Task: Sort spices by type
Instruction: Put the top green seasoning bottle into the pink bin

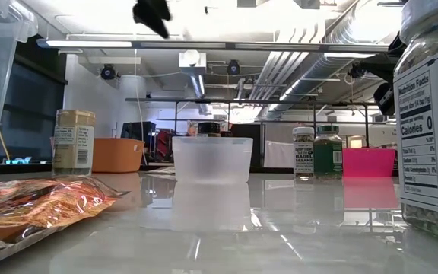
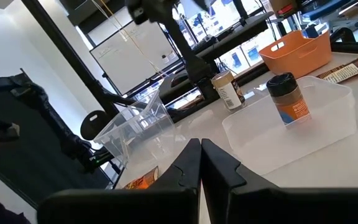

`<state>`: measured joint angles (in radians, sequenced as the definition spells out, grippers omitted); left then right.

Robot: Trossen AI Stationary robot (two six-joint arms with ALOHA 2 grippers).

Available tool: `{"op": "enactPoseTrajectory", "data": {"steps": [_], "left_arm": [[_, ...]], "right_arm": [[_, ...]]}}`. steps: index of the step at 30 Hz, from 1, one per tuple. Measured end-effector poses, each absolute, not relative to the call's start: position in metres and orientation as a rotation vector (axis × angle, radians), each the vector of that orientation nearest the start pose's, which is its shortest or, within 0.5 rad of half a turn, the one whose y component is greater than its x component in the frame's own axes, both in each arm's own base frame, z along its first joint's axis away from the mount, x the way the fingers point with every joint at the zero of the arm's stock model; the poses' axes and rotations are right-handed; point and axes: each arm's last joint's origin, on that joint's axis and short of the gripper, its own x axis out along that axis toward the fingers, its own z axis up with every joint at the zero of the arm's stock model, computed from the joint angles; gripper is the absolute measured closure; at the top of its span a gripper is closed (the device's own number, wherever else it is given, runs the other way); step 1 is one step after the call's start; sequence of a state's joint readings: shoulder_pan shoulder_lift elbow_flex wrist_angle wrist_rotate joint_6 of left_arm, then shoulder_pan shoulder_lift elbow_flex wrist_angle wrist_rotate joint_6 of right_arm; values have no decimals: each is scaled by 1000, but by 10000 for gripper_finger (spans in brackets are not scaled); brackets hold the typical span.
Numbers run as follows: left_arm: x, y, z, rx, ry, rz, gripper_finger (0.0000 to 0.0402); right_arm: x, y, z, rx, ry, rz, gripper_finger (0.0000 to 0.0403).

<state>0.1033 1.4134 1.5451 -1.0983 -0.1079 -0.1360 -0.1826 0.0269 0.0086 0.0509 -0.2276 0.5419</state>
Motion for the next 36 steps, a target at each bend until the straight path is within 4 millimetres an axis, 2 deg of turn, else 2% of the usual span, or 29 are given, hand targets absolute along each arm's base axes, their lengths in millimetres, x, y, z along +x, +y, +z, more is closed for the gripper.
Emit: {"op": "enactPoseTrajectory", "data": {"steps": [3, 7, 15, 19, 20, 22, 27, 30, 32, 36], "left_arm": [[245, 20, 372, -125, 913, 243, 119], [230, 16, 382, -137, 800, 238, 119], [237, 20, 404, -104, 554, 314, 119], [238, 20, 415, -189, 476, 331, 119], [237, 21, 419, -216, 454, 346, 119], [237, 22, 425, -255, 409, 388, 119], [232, 23, 442, -329, 324, 445, 119], [230, 23, 446, -341, 306, 453, 119], [229, 23, 448, -338, 301, 451, 119], [217, 22, 454, -278, 315, 442, 119]], "right_arm": [[98, -11, 169, 535, -19, 52, 402], [98, -11, 169, 535, -19, 52, 402], [98, -11, 169, 535, -19, 52, 402], [98, -12, 169, 536, -25, 30, 402], [98, -13, 169, 548, -37, -4, 402], [97, -15, 173, 698, -92, -52, 402], [92, -24, 191, 1040, -461, -240, 402], [87, -28, 201, 1064, -667, -337, 402], [83, -28, 213, 1059, -779, -299, 402], [81, -27, 256, 920, -792, -268, 400]]}}
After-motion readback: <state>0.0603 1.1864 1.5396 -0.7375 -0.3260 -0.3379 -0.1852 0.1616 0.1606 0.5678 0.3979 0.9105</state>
